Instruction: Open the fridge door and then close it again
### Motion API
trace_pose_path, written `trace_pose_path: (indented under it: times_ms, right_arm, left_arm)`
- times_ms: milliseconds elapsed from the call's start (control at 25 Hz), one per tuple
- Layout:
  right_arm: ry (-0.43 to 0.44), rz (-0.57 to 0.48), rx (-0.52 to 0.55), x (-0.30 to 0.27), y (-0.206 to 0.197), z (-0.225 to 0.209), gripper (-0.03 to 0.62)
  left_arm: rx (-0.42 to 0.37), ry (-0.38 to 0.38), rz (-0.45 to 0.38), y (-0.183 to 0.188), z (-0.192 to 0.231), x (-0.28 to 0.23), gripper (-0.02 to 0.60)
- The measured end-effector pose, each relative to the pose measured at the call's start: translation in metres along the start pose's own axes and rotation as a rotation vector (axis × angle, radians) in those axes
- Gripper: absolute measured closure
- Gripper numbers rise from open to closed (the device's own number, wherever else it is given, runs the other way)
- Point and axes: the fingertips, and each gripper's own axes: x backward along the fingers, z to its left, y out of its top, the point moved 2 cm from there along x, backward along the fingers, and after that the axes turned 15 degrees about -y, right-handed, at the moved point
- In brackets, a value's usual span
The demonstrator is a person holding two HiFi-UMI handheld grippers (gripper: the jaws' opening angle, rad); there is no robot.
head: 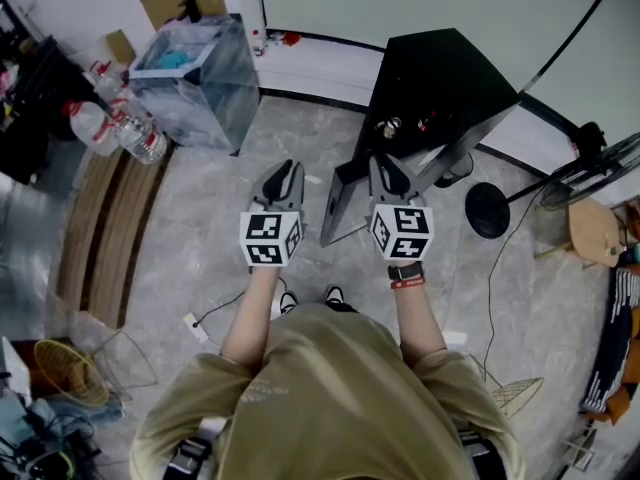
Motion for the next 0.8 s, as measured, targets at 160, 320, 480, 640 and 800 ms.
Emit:
trace_pose_path:
  times_ms: [160,320,480,640,800]
  right_arm:
    - [0.001,-0.001,-0.004,0.000,-0.001,0.004,0.534]
    - [0.003,0.001,-0.005,0.001,-0.003,0.006,0.551]
    - [0.004,0.002,-0.001,0.000,-0.002,0.008,0.559]
    - [0.008,0.007,0.010,0.001,-0.004,0.009,0.560]
    - [0.022,0.021,0.033,0.001,-0.008,0.010,0.560]
  left_arm:
    - [-0.018,0.003,0.003,-0.001,0.003,0.000,0.522]
    - [-0.020,-0.007,0.010,-0.005,0.001,-0.003,0.528]
    - [-0.020,-0.018,0.017,-0.007,-0.001,-0.005,0.531]
    - [-0.019,-0.031,0.031,-0.011,-0.003,-0.006,0.531]
    - [-0.014,-0.043,0.044,-0.017,-0.004,-0.007,0.531]
